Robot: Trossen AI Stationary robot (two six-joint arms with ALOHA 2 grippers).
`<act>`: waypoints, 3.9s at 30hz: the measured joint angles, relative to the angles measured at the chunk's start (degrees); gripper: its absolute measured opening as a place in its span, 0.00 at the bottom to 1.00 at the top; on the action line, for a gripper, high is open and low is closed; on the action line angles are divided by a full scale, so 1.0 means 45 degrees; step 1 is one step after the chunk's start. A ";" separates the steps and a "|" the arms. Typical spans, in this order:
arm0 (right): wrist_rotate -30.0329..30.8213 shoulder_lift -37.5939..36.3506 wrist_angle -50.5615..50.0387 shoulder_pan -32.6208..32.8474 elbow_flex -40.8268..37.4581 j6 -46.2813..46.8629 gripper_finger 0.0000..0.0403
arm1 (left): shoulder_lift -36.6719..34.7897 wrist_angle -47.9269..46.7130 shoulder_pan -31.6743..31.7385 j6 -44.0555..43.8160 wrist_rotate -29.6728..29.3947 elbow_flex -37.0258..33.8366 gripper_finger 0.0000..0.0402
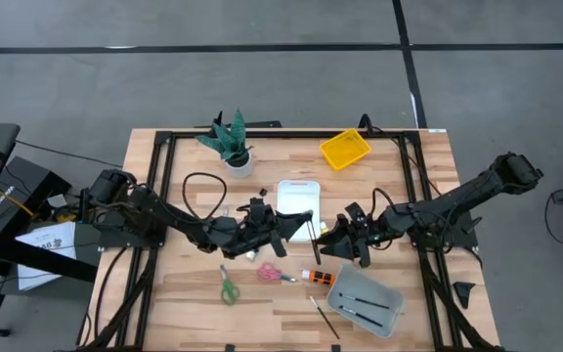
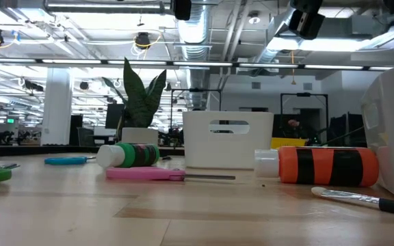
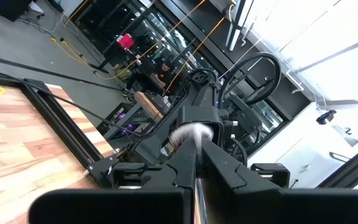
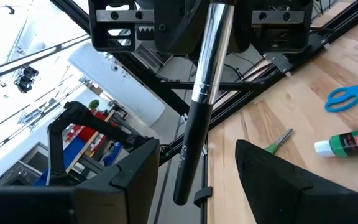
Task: Pick & Place Paint Supplies
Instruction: Put the powder brush into the gray bin
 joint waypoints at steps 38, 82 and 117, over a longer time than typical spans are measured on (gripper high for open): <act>-0.0463 0.0029 -0.0361 -0.0660 -0.0005 -0.1034 0.06 | -0.0039 0.0000 0.0702 -0.0370 0.0035 0.0015 0.01; 0.1194 -0.0015 -0.5127 0.4487 0.0010 0.2257 0.06 | -0.0044 -0.3822 -0.1775 -0.0093 -0.0015 -0.0019 0.30; 0.3198 0.0000 -1.0275 0.8918 0.0000 0.6202 0.06 | -0.0053 -0.3808 -0.1969 -0.0401 -0.0107 -0.0010 0.29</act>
